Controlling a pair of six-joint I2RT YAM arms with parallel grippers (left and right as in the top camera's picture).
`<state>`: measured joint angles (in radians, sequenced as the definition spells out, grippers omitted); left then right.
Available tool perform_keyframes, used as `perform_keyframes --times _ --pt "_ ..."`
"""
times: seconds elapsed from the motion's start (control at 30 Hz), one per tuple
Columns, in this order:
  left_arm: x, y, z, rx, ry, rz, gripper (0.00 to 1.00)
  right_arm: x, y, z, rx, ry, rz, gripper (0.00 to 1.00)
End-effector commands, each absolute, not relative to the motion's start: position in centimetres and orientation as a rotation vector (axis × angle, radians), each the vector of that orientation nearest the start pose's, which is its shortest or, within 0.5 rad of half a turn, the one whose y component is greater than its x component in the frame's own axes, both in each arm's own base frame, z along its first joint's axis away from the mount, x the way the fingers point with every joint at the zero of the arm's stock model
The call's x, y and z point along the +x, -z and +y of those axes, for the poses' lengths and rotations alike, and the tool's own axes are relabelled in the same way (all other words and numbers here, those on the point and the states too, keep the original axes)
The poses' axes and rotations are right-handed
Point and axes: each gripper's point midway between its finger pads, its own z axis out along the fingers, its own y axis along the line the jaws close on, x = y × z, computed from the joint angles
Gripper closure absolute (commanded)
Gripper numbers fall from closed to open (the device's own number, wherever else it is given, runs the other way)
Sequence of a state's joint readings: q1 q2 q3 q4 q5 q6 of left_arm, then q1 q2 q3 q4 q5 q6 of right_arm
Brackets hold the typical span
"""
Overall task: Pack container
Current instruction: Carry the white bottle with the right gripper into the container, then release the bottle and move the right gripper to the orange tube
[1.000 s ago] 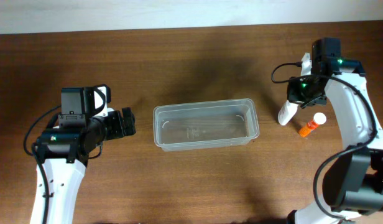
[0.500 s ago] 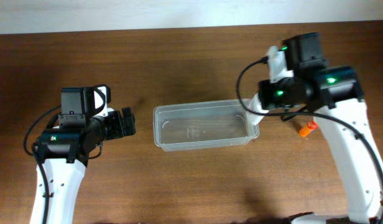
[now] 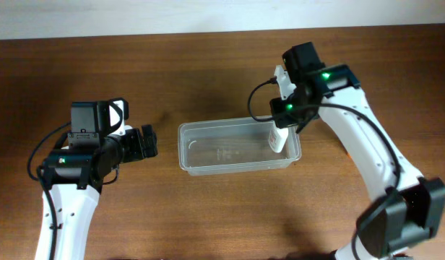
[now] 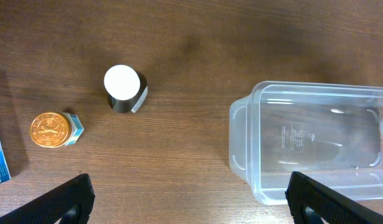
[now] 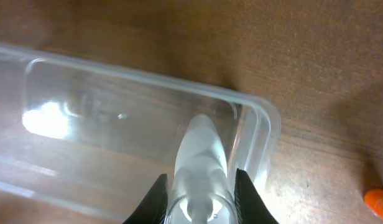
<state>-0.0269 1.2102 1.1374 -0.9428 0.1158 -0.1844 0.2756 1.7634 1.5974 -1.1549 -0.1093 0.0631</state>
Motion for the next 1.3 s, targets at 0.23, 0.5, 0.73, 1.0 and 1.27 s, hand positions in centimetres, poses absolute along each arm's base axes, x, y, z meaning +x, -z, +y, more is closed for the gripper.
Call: perform_keyframes --times 0.23,0.5,0.73,1.0,1.27 --pt "30.8 -20.2 -2.7 -0.170 0.219 2.569 0.01 37.9 -12.6 11.5 -0.271 -0.126 2.922 0.92" --pt "30.8 -20.2 -2.7 -0.170 0.219 2.569 0.01 37.8 -12.5 11.4 -0.271 -0.121 2.926 0.75" --pt "30.8 -20.2 -2.7 -0.170 0.219 2.569 0.01 37.4 -12.5 11.3 -0.272 -0.117 2.942 0.63" --pt "30.8 -20.2 -2.7 -0.170 0.218 2.569 0.01 37.2 -15.5 10.9 -0.265 -0.105 2.895 0.59" --pt "30.8 -20.2 -2.7 -0.170 0.218 2.569 0.00 37.5 -27.5 3.7 0.127 0.034 2.634 0.31"
